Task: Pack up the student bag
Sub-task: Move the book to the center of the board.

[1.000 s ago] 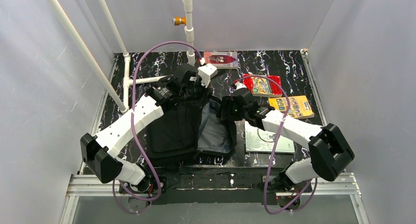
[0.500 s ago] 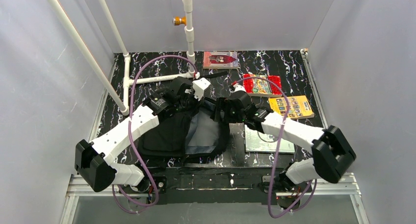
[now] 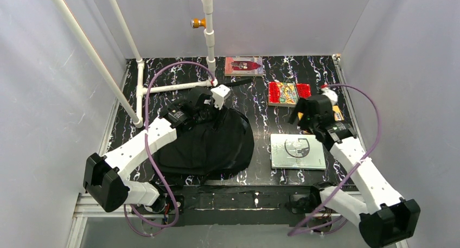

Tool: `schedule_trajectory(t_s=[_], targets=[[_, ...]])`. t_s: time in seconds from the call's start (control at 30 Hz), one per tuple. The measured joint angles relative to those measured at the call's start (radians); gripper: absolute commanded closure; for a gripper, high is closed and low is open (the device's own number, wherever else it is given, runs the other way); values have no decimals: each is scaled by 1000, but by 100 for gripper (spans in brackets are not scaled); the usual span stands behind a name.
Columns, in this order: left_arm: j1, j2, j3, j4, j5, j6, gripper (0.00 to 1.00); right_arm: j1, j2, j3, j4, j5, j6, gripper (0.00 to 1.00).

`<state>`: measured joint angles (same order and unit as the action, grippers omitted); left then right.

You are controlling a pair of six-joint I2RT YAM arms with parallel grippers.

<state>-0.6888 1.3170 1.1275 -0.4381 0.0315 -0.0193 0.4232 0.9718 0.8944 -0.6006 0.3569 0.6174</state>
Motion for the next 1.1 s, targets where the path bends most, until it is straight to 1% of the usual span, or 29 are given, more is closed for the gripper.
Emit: schedule_trajectory(t_s=[0.03,0.07,0.1,0.17,0.23,0.37,0.47,0.6,0.73,0.83,0.93,1.1], targets=[[0,0,-1,6,21,-11,21,-55,-3,-11,-15,-1,3,2],[0,0,-1,12,40,-20,12,-123,-4,-25,-35,-6,6,2],[0,1,-1,21,72,-46,9,-188,-3,-38,-53,-16,6,2],[-5,5,0,34,132,-92,7,-310,-3,-59,-80,-28,4,2],[-30,17,0,59,173,-154,7,-413,5,-72,-97,-42,-3,2],[-205,90,1,183,216,-289,12,-607,49,-118,-90,-110,-39,2],[-316,210,14,293,257,-428,13,-706,75,-160,-82,-164,-64,2],[-342,401,44,365,243,-585,12,-755,93,-178,-45,-237,-80,2],[-343,548,103,362,180,-676,13,-768,123,-222,21,-310,-92,2],[-349,598,159,337,124,-716,15,-769,135,-260,29,-339,-98,2],[-358,622,203,333,89,-744,20,-769,135,-274,44,-351,-100,2],[-374,687,272,335,74,-777,23,-769,168,-274,73,-376,-104,3]])
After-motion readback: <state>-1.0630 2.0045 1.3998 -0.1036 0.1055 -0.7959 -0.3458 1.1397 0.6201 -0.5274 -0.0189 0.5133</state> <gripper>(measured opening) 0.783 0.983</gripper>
